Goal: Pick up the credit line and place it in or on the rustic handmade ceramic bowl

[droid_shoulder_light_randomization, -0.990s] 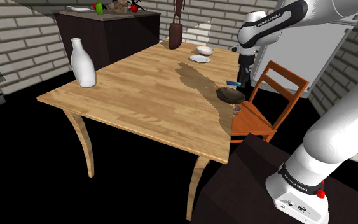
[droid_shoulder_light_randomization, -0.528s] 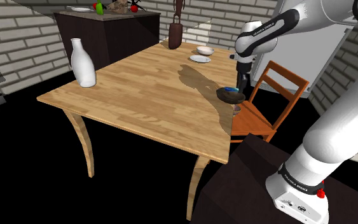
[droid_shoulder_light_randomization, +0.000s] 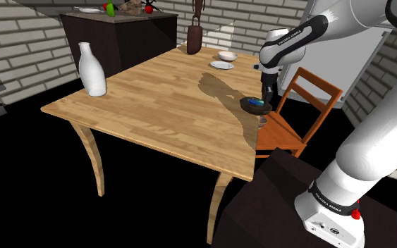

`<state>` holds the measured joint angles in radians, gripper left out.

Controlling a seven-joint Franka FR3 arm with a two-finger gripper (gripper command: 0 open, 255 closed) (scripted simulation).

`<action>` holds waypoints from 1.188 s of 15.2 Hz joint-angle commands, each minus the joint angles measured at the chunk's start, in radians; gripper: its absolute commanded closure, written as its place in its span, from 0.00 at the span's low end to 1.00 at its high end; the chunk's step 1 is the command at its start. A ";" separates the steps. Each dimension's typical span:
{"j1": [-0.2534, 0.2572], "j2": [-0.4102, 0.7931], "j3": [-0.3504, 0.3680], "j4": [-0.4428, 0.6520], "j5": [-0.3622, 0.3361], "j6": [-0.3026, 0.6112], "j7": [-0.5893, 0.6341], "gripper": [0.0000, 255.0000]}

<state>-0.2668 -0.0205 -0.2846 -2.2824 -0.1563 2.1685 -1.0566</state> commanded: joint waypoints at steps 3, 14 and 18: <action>0.000 0.000 0.000 0.000 0.000 0.000 0.000 1.00; 0.009 -0.051 0.011 0.078 -0.002 -0.130 0.005 0.00; 0.009 -0.051 0.011 0.078 -0.002 -0.130 0.005 0.00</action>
<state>-0.2580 -0.0712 -0.2740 -2.2040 -0.1578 2.0395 -1.0520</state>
